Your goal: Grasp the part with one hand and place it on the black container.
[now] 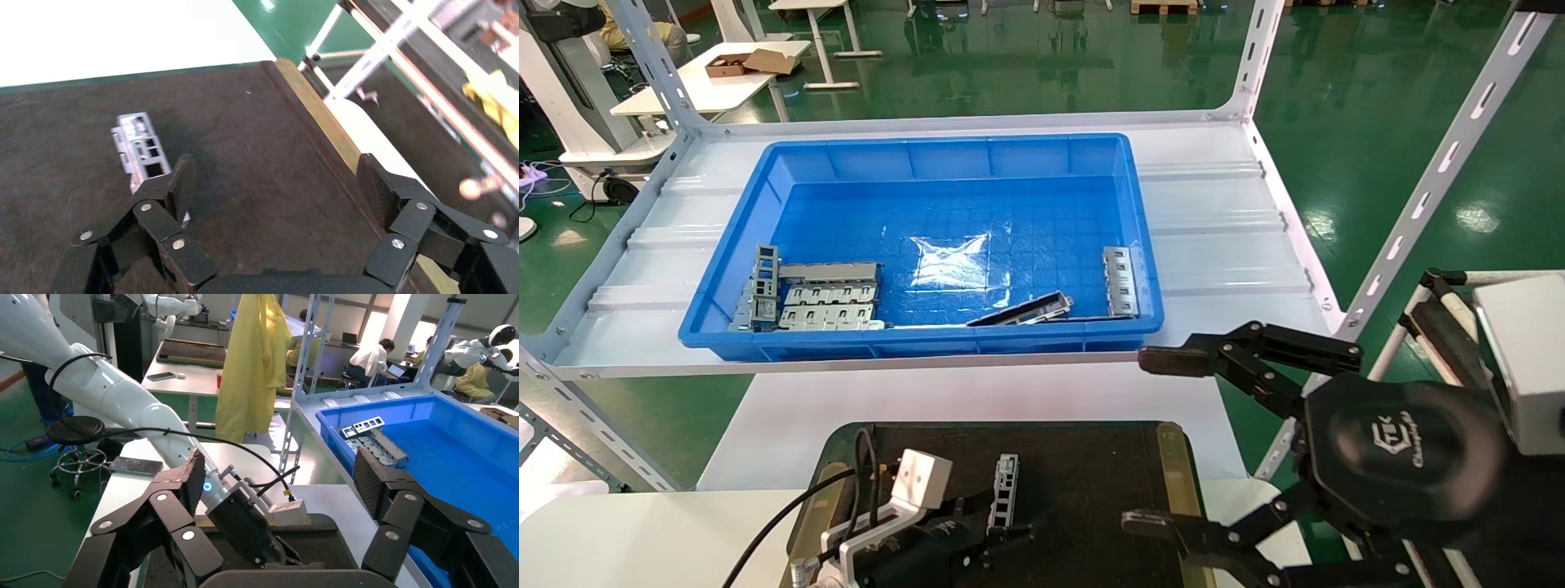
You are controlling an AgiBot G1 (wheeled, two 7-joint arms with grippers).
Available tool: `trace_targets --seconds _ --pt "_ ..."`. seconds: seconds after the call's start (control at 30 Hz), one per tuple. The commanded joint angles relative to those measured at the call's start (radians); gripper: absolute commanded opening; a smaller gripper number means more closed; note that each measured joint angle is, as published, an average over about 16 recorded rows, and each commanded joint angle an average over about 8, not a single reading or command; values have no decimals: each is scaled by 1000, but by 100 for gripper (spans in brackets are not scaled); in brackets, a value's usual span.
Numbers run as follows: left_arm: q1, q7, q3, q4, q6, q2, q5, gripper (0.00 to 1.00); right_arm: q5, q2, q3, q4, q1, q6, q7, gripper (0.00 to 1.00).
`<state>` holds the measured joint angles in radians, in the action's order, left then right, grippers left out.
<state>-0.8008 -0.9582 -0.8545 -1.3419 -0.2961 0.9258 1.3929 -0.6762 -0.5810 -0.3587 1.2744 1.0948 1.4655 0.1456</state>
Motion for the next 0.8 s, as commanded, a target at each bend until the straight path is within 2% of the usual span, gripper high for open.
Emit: trace_targets --seconds 0.03,0.2,0.53,0.67,0.8 --pt "-8 22 1 -14 -24 -9 -2 100 0 0 0 0 0 0 0 100" --pt "-9 179 62 -17 -136 -26 -97 100 0 0 0 0 0 0 0 100" --pt "42 566 256 -5 -424 -101 -362 100 0 0 0 0 0 0 0 100" --pt "58 650 306 1 -490 -124 -423 100 0 0 0 0 0 0 0 100" --pt "64 678 324 4 -513 -132 -447 100 0 0 0 0 0 0 0 100"
